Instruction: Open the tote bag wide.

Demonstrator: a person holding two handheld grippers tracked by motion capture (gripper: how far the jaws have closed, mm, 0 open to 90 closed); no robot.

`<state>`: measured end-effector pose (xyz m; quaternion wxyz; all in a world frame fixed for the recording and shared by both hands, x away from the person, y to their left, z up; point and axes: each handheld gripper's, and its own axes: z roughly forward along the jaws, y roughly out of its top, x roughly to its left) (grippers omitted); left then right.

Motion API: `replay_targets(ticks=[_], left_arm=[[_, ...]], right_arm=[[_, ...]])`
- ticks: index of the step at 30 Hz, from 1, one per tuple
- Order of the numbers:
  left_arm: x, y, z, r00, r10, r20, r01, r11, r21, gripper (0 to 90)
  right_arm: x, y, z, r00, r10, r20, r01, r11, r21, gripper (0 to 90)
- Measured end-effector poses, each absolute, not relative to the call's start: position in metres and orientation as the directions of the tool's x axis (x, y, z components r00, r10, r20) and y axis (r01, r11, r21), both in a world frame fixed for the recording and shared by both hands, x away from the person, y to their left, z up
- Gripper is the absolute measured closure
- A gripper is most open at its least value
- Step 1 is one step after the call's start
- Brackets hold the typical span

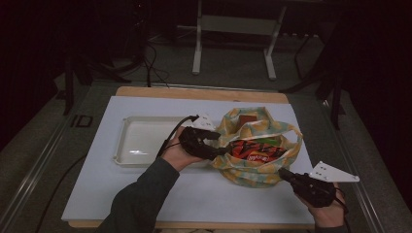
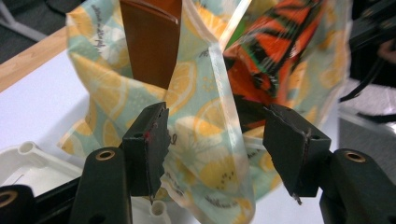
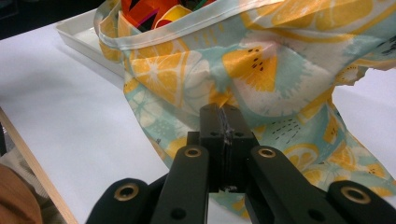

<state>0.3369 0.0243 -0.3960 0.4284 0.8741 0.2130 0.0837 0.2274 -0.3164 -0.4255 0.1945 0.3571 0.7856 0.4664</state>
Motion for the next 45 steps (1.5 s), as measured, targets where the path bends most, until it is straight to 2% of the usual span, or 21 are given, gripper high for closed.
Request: replay_targets(ticks=[4, 8, 15, 29, 39, 45], left_arm=[[0.340, 0.019, -0.398, 0.889, 0.457, -0.017, 0.303, -0.561, 0.770, 49.6], [0.337, 0.019, -0.394, 0.891, 0.453, 0.020, 0.277, -0.579, 0.767, 73.1], [0.333, 0.028, -0.385, 0.893, 0.449, 0.019, 0.260, -0.552, 0.792, 88.7], [0.319, 0.039, -0.367, 0.903, 0.429, -0.003, 0.223, -0.464, 0.857, 89.4], [0.299, 0.041, -0.355, 0.946, 0.322, -0.014, 0.149, -0.398, 0.905, 89.3], [0.293, 0.035, -0.365, 0.973, 0.231, -0.016, 0.118, -0.438, 0.891, 89.3]], right_arm=[[0.227, -0.318, -0.425, -0.671, 0.741, 0.027, 0.376, 0.308, 0.874, 88.7], [0.227, -0.319, -0.424, -0.671, 0.741, 0.023, 0.371, 0.308, 0.876, 88.7], [0.227, -0.319, -0.424, -0.666, 0.746, 0.026, 0.372, 0.302, 0.878, 88.6], [0.229, -0.318, -0.426, -0.662, 0.749, 0.029, 0.378, 0.301, 0.876, 88.7], [0.238, -0.321, -0.438, -0.638, 0.769, 0.049, 0.411, 0.286, 0.865, 88.6], [0.247, -0.326, -0.450, -0.603, 0.794, 0.078, 0.461, 0.267, 0.847, 88.8]])
